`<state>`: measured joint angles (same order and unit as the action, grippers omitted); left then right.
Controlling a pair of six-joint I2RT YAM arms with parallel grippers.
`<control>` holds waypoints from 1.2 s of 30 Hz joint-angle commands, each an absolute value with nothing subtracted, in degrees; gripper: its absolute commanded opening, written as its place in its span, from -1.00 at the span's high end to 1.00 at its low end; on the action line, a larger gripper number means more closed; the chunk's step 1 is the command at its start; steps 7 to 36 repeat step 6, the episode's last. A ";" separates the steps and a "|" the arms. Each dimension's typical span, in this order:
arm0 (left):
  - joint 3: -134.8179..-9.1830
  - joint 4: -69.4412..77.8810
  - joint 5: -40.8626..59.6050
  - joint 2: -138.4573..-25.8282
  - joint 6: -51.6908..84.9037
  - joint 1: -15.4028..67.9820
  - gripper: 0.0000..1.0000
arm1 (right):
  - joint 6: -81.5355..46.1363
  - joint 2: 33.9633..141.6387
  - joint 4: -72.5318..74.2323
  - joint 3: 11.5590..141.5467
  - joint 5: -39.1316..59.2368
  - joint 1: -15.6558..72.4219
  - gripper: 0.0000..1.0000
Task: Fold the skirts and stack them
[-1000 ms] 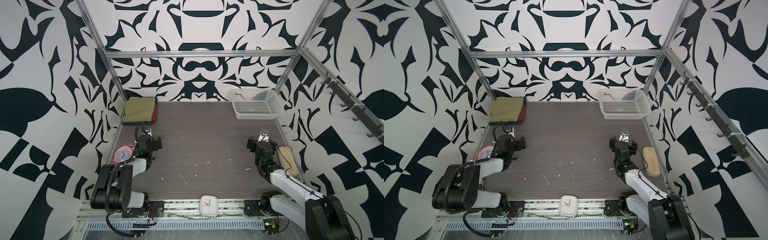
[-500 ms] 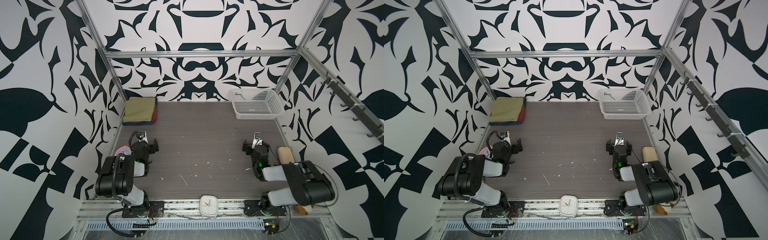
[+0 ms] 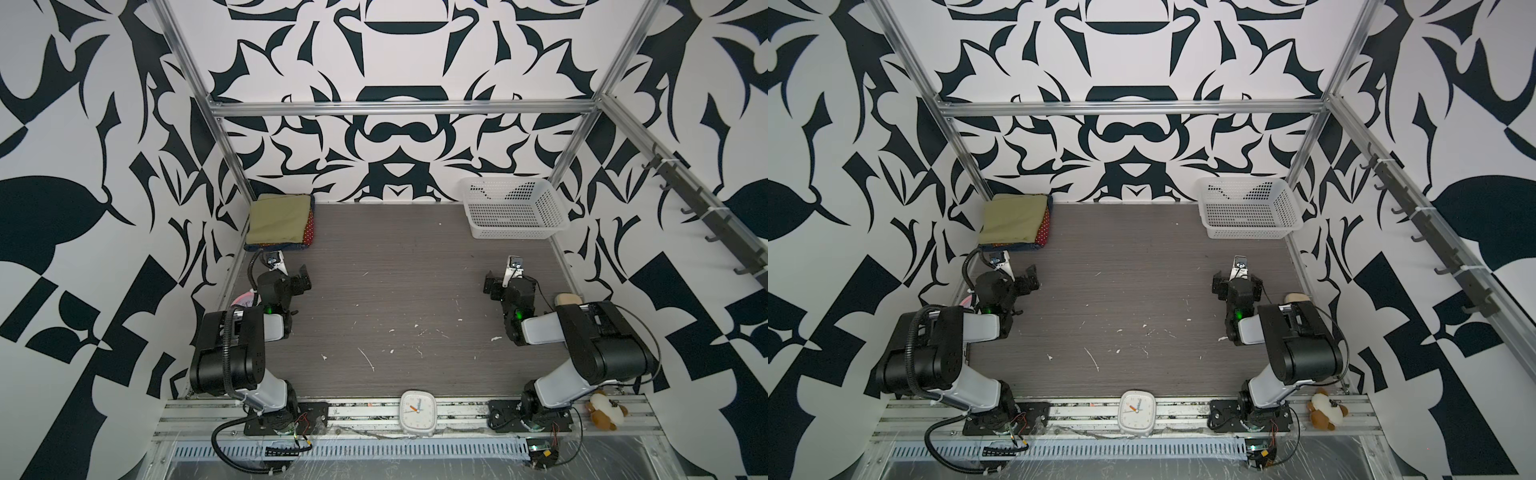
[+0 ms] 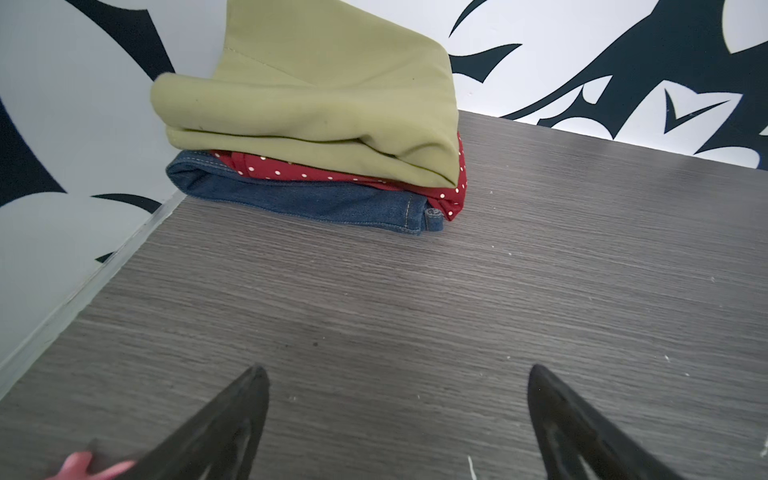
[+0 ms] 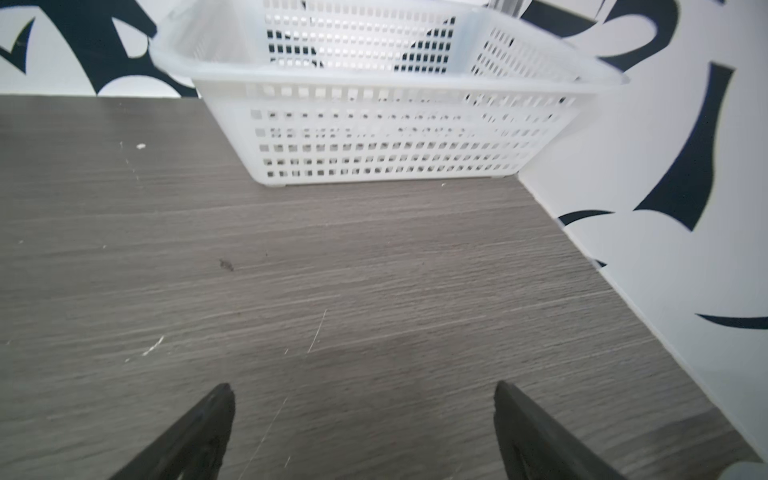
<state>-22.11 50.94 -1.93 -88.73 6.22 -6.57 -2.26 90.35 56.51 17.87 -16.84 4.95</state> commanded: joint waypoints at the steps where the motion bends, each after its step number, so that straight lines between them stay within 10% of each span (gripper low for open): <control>1: -22.49 50.19 -0.89 -89.27 7.01 -6.49 -0.98 | -2.55 89.58 56.24 18.87 -15.51 4.94 -1.00; 36: -22.26 50.65 -0.88 -89.06 6.93 -6.50 -0.99 | -1.85 89.65 55.72 19.24 -13.97 4.93 -1.00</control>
